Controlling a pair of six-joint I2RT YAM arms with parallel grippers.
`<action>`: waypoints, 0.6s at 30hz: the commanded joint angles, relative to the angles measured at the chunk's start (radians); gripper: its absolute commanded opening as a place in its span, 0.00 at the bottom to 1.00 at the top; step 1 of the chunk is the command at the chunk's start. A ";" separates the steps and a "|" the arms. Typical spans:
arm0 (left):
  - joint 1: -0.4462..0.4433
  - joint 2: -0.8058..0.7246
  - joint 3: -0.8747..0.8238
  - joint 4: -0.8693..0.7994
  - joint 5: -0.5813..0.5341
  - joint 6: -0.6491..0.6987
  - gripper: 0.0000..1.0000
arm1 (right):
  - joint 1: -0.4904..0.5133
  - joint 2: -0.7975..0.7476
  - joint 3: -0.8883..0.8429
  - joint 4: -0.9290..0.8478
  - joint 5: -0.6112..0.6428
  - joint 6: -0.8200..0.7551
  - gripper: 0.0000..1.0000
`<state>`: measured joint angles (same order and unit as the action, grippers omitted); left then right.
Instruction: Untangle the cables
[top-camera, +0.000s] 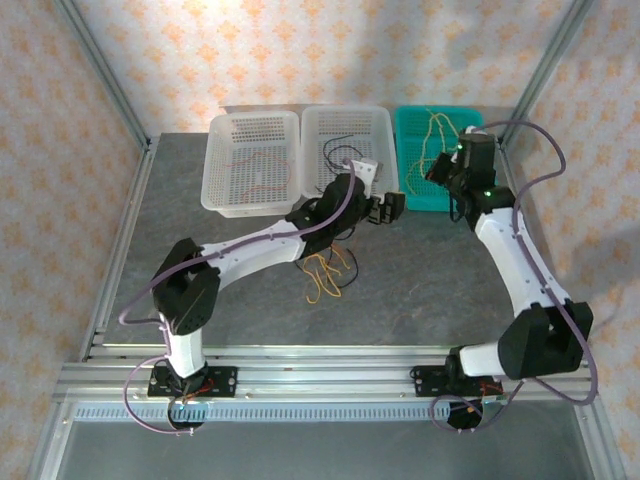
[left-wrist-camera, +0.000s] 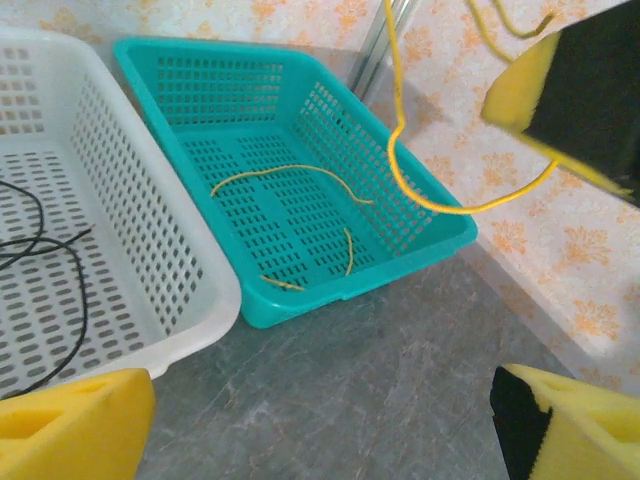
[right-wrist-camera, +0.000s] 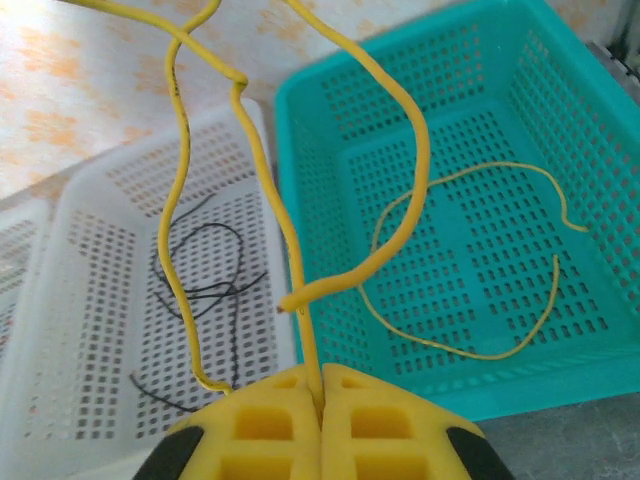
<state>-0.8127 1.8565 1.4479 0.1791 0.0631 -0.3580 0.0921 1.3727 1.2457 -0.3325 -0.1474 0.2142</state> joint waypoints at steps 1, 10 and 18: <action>0.016 0.045 0.079 0.020 0.038 -0.028 0.89 | -0.052 0.053 0.044 0.012 -0.065 0.014 0.00; 0.034 0.206 0.235 -0.028 0.119 -0.097 0.89 | -0.153 0.249 0.116 0.005 -0.181 0.062 0.00; 0.038 0.230 0.232 -0.044 0.133 -0.118 0.89 | -0.172 0.400 0.179 -0.025 -0.157 0.077 0.06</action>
<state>-0.7807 2.0708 1.6543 0.1570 0.1768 -0.4522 -0.0788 1.7401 1.3689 -0.3367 -0.3008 0.2771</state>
